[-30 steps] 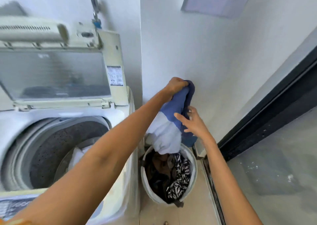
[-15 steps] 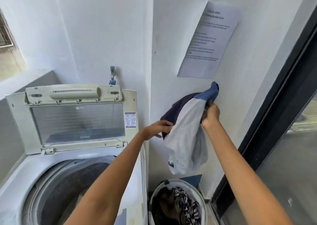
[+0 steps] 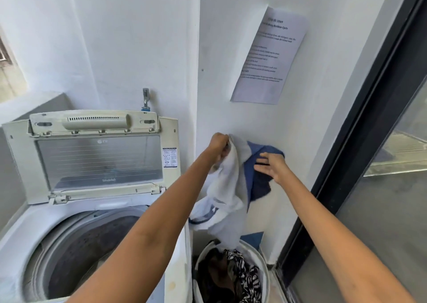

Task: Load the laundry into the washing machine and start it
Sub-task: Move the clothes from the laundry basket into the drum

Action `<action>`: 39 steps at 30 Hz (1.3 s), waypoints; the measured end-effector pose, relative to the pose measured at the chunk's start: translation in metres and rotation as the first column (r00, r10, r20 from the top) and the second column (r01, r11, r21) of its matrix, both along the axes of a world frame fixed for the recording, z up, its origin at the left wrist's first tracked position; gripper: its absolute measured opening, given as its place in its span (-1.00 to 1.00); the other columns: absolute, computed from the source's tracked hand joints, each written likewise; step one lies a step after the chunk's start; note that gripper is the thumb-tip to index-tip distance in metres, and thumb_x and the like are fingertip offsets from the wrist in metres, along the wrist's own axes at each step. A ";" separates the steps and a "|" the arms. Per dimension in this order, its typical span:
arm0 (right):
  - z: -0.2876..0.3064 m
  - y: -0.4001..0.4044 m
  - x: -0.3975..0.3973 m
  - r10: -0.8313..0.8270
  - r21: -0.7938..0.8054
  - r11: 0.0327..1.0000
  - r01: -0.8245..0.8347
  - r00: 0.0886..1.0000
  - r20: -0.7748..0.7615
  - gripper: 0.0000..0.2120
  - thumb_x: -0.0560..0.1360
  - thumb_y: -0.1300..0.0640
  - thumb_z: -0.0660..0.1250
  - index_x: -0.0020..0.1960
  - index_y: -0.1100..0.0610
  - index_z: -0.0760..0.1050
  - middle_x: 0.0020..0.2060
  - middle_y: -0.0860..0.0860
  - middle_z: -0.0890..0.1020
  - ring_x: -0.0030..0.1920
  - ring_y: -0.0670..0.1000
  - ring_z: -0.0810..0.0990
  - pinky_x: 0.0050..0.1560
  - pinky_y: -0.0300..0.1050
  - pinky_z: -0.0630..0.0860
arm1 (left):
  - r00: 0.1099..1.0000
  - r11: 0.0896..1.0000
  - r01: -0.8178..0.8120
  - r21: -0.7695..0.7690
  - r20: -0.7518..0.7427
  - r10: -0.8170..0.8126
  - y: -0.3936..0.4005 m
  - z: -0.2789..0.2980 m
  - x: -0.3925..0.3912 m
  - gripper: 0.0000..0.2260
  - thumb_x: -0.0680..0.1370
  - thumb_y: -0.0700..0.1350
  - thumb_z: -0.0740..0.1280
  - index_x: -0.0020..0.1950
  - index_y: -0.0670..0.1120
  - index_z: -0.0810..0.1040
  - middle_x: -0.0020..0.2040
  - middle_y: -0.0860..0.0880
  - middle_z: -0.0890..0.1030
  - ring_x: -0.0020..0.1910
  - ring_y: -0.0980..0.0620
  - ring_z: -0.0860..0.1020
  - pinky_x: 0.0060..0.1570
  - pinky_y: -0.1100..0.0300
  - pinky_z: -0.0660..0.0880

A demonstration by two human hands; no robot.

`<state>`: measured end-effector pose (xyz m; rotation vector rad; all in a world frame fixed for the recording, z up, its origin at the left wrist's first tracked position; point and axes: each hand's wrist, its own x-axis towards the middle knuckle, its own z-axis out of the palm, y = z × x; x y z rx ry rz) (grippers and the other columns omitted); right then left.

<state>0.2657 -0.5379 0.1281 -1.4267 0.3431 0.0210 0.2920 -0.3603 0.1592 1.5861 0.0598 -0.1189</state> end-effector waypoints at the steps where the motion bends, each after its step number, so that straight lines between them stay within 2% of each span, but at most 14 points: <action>1: -0.001 0.000 -0.004 0.049 -0.047 0.998 -0.048 0.999 0.017 -0.71 0.62 0.16 0.14 0.25 0.29 0.43 -0.03 0.23 0.57 -0.23 0.11 0.57 -0.34 -0.17 0.61 | 1.000 0.999 -0.030 -0.042 0.006 0.030 -0.008 0.008 0.002 -0.72 0.53 -0.34 0.04 -0.35 -0.10 0.25 -0.43 -0.05 0.28 -0.62 0.08 0.25 -0.60 0.39 0.16; 7: -0.004 0.017 -0.025 0.413 -0.326 0.879 -0.348 0.898 0.154 -0.59 0.54 -0.16 0.24 0.25 0.10 0.43 0.07 -0.02 0.61 0.06 -0.05 0.60 -0.03 -0.16 0.59 | 0.997 0.966 -0.072 -0.248 -0.048 0.062 -0.042 0.015 0.008 -0.71 0.54 -0.38 0.04 -0.36 -0.22 0.35 -0.62 -0.10 0.48 -0.60 -0.02 0.53 -0.52 0.21 0.54; 10: -0.034 0.015 -0.017 0.355 -0.489 0.822 -0.292 0.934 0.039 -0.55 0.43 -0.11 0.42 0.20 0.08 0.40 0.08 -0.04 0.57 0.09 -0.03 0.56 0.11 -0.01 0.56 | 0.995 0.908 -0.092 -0.410 -0.073 0.068 -0.046 0.023 0.003 -0.71 0.57 -0.38 -0.01 -0.32 -0.20 0.31 -0.64 -0.07 0.46 -0.66 0.02 0.51 -0.57 0.23 0.52; 13: -0.054 0.010 -0.007 0.219 -0.586 0.791 -0.176 0.976 0.003 -0.80 0.50 -0.01 0.33 -0.08 0.14 0.47 -0.09 0.11 0.62 -0.02 0.15 0.59 -0.01 0.07 0.51 | 0.990 0.814 -0.138 -0.564 -0.078 0.113 -0.041 0.040 0.002 -0.73 0.61 -0.35 0.02 -0.27 -0.20 0.33 -0.41 -0.16 0.46 -0.64 0.00 0.52 -0.53 0.19 0.56; 16: -0.034 0.013 -0.002 0.181 -0.640 0.761 -0.108 0.982 0.049 -0.70 0.58 0.00 0.18 -0.10 0.24 0.46 -0.11 0.17 0.58 -0.05 0.15 0.55 -0.07 -0.02 0.43 | 0.987 0.769 -0.158 -0.620 -0.066 0.149 -0.025 0.048 0.008 -0.77 0.61 -0.35 0.03 -0.21 -0.22 0.35 -0.23 -0.18 0.43 -0.52 -0.08 0.58 -0.45 0.11 0.60; 18: -0.011 0.019 0.005 0.193 -0.720 0.691 -0.072 0.977 0.088 -0.72 0.60 0.00 0.14 -0.17 0.16 0.40 -0.11 0.17 0.56 -0.06 0.14 0.53 -0.10 -0.05 0.38 | 0.987 0.911 -0.135 -0.390 0.028 0.159 -0.011 0.048 0.009 -0.91 0.59 -0.33 0.11 -0.01 -0.23 0.39 -0.11 -0.18 0.45 -0.26 -0.10 0.58 -0.35 0.13 0.60; 21: 0.021 0.027 0.021 0.185 -0.790 0.613 0.012 0.970 0.159 -0.70 0.55 -0.04 0.21 -0.29 0.08 0.33 -0.14 0.16 0.56 -0.08 0.15 0.54 -0.14 -0.09 0.35 | 0.960 0.982 0.028 0.185 0.270 -0.078 0.010 0.041 0.011 -0.46 0.54 -0.24 0.32 0.44 -0.16 0.15 0.25 -0.11 0.36 0.19 -0.06 0.41 0.06 0.16 0.46; 24: 0.043 0.034 0.033 0.218 -0.771 0.636 0.029 0.952 0.215 -0.65 0.48 -0.04 0.33 -0.38 0.10 0.35 -0.34 0.06 0.50 -0.25 0.08 0.48 -0.22 -0.11 0.33 | 0.861 0.689 0.133 0.712 0.261 -0.436 0.023 0.033 0.012 -0.13 0.44 -0.07 0.47 0.55 -0.14 -0.03 0.51 -0.14 0.14 0.47 -0.08 0.19 0.42 0.09 0.21; 26: 0.051 0.043 0.037 0.238 -0.729 0.684 0.040 0.932 0.274 -0.67 0.47 0.03 0.36 -0.39 0.09 0.34 -0.40 0.06 0.45 -0.30 0.04 0.42 -0.25 -0.11 0.30 | 0.851 0.536 0.147 0.832 0.170 -0.497 0.022 0.024 0.014 -0.02 0.38 0.01 0.52 0.55 -0.13 -0.09 0.51 -0.15 0.14 0.46 -0.11 0.21 0.43 0.02 0.22; 28: 0.057 0.050 0.039 0.199 -0.603 0.795 0.065 0.911 0.361 -0.67 0.47 0.08 0.36 -0.39 0.09 0.33 -0.44 0.03 0.41 -0.35 -0.01 0.37 -0.27 -0.12 0.29 | 0.893 0.607 0.096 0.789 0.200 -0.402 0.018 0.012 0.017 -0.21 0.39 0.04 0.50 0.50 -0.06 0.16 0.34 -0.15 0.41 0.30 -0.12 0.41 0.24 0.05 0.39; 30: 0.061 0.051 0.038 0.178 -0.470 0.881 0.056 0.881 0.439 -0.74 0.50 0.10 0.36 -0.33 0.08 0.41 -0.41 -0.05 0.46 -0.31 -0.05 0.43 -0.27 -0.18 0.35 | 0.917 0.736 -0.047 0.676 0.321 -0.236 0.011 0.004 0.020 -0.73 0.43 0.06 0.45 0.00 -0.05 0.49 -0.11 -0.06 0.54 -0.06 -0.07 0.51 -0.16 0.13 0.38; 32: 0.067 0.047 0.033 0.217 -0.382 0.924 -0.031 0.863 0.457 -0.85 0.52 0.08 0.35 0.06 0.11 0.50 -0.08 -0.06 0.54 0.00 -0.06 0.51 -0.07 -0.29 0.43 | 0.901 0.842 -0.147 0.519 0.422 -0.102 0.004 0.001 0.021 -0.62 0.47 0.05 0.41 -0.38 -0.05 0.29 -0.39 0.02 0.37 -0.36 0.05 0.38 -0.38 0.18 0.21; 35: 0.059 0.032 0.022 0.300 -0.463 0.881 -0.094 0.868 0.394 -0.34 0.45 0.00 0.43 0.44 0.07 0.21 0.25 -0.07 0.30 0.25 -0.08 0.37 0.16 -0.20 0.39 | 0.894 0.933 -0.175 0.314 0.448 0.017 -0.005 0.007 0.019 -0.59 0.49 0.02 0.40 -0.41 -0.05 0.24 -0.41 0.02 0.34 -0.41 0.11 0.30 -0.39 0.20 0.20; 39: 0.002 0.015 0.003 0.481 -0.648 0.706 -0.286 0.865 0.142 -0.25 0.37 0.07 0.52 0.40 0.10 0.18 0.23 -0.07 0.38 0.22 -0.10 0.38 0.18 -0.19 0.39 | 0.916 0.993 -0.113 -0.041 0.383 0.120 -0.005 0.018 0.022 -0.74 0.49 0.01 0.41 -0.27 -0.13 0.47 -0.27 -0.04 0.52 -0.26 0.06 0.48 -0.23 0.19 0.41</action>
